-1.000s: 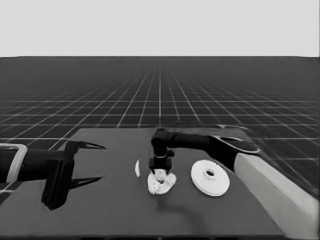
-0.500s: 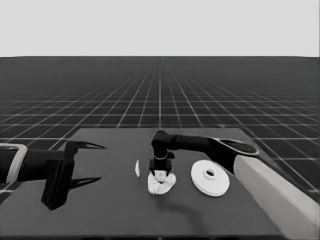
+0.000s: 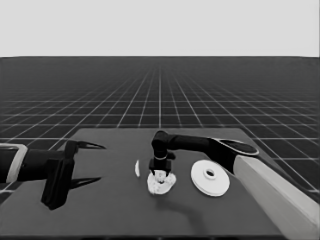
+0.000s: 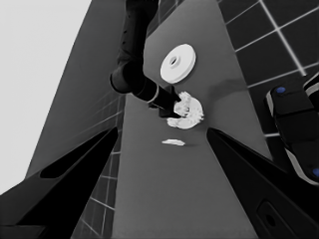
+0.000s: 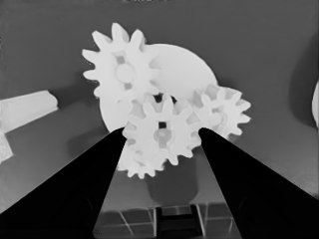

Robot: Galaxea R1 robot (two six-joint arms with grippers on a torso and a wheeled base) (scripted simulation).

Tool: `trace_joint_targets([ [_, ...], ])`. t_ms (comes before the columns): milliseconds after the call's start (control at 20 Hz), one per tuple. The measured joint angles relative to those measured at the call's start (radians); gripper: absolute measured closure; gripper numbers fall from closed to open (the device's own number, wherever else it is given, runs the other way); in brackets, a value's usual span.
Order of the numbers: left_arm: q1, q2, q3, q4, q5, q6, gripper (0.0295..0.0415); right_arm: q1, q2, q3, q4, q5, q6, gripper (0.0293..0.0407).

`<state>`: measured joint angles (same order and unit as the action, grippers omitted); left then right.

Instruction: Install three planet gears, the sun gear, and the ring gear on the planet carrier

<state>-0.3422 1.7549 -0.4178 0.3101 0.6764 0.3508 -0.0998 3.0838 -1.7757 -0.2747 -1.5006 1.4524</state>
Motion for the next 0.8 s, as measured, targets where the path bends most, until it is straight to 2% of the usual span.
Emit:
trace_joint_targets([
  [800, 0.000, 0.000, 0.000, 0.000, 0.000, 0.000, 0.0326, -0.007, -0.001, -0.001, 0.000, 0.000, 0.168, 0.0390],
])
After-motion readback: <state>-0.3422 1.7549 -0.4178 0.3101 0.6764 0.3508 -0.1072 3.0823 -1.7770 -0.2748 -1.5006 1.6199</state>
